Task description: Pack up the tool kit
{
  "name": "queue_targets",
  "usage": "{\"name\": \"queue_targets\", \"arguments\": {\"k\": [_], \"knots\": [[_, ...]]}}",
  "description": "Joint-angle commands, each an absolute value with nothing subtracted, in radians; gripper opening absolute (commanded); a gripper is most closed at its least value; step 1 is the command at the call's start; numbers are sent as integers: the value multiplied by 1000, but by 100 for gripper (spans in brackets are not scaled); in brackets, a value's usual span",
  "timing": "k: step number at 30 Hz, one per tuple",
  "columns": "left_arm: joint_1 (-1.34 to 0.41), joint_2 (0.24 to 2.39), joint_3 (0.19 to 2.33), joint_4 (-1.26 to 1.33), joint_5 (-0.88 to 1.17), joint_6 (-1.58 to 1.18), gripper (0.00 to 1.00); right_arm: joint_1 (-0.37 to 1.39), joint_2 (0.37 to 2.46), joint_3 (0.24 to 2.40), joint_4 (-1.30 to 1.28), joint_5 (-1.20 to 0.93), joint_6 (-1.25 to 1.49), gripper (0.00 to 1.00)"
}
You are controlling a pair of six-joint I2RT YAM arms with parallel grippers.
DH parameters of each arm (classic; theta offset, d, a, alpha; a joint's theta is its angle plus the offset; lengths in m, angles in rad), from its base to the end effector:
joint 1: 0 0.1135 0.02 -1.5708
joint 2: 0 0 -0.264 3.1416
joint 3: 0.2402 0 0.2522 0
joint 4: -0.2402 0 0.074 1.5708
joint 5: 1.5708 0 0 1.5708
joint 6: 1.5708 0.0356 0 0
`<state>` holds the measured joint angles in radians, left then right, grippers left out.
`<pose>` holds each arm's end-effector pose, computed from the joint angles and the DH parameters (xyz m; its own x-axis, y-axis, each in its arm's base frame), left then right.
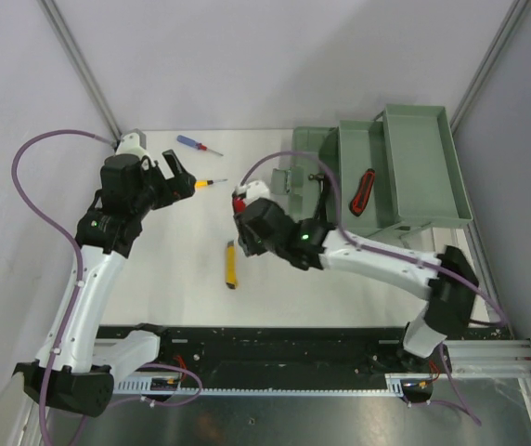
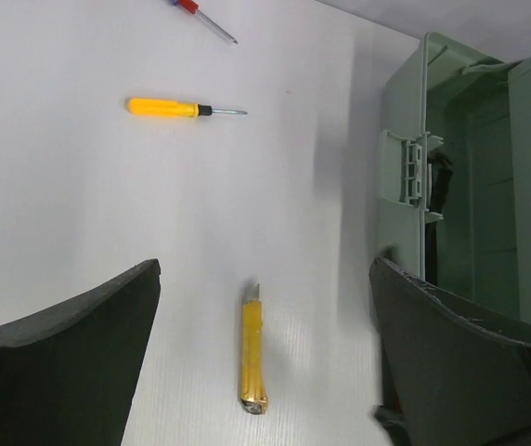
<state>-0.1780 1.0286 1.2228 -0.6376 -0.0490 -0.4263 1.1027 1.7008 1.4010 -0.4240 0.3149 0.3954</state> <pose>0.2085 -0.0357 0.3988 -0.4396 -0.3405 -0.8311 -0.0532 0.9336 -0.3544 0.1844 0.3402 0.2888 -0.5622 -0.3004 -0.7705 -0.5713 0.8147 0.0993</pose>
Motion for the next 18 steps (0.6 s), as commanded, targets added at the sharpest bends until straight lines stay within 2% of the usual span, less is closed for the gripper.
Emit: {"name": "queue_targets", "arguments": {"k": [1,6,10,18], "knots": [[-170,1031,1217,-620,-43,-411,99,1057,1524,1422,-413,434,366,0],[-170,1039,1210,-621,-32,-415,99,905,1390,1419,-514,534,379,0],[-170,1058,1210,-619,28,-411,99,727,1347,1398,-537,516,362,0],[-170,1103,1204,-621,162,-403,99,503,1437,1391,-413,482,247,0]]}}
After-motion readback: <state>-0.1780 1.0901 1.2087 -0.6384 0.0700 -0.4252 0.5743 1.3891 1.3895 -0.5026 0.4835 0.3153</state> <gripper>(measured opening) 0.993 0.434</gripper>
